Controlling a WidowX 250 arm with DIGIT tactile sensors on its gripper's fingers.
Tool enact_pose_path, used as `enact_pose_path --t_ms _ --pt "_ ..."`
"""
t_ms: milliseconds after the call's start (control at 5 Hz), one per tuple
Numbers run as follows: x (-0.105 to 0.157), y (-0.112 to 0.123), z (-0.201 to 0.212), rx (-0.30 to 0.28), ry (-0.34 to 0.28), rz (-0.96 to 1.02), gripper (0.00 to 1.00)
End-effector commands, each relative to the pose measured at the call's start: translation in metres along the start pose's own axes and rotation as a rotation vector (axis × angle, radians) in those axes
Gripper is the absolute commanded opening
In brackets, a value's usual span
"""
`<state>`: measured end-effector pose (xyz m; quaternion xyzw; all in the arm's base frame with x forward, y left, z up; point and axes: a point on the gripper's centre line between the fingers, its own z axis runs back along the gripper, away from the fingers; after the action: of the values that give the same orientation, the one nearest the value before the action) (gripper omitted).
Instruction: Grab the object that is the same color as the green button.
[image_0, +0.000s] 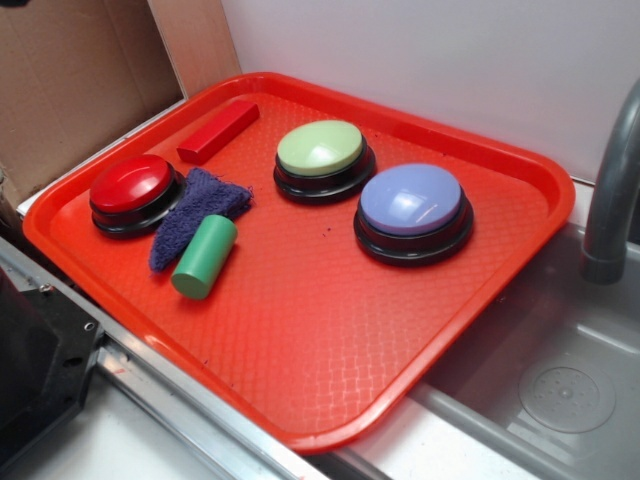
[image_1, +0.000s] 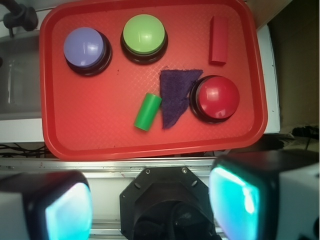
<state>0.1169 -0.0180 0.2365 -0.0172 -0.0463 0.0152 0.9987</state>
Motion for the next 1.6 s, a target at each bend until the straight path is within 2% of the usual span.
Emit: enact_pose_path --t_ms 0,200,400,600,800,1000,1400 --pt "0.0 0.0 0.0 0.0 0.0 0.0 1.0" --pt "0.014 -0.001 -0.021 -0.018 -0.056 0.05 1.0" --pt "0.026 -0.001 -0.05 0.017 -0.058 0.143 1.0" --pt "0.04 0.005 -0.092 -0.032 -0.097 0.241 1.0" --pt "0.051 0.008 -0.135 0.036 -0.067 0.38 1.0" --pt "0.056 0.018 -0.17 0.041 -0.023 0.462 1.0" --pt "0.053 0.02 -0.215 0.081 0.039 0.482 1.0"
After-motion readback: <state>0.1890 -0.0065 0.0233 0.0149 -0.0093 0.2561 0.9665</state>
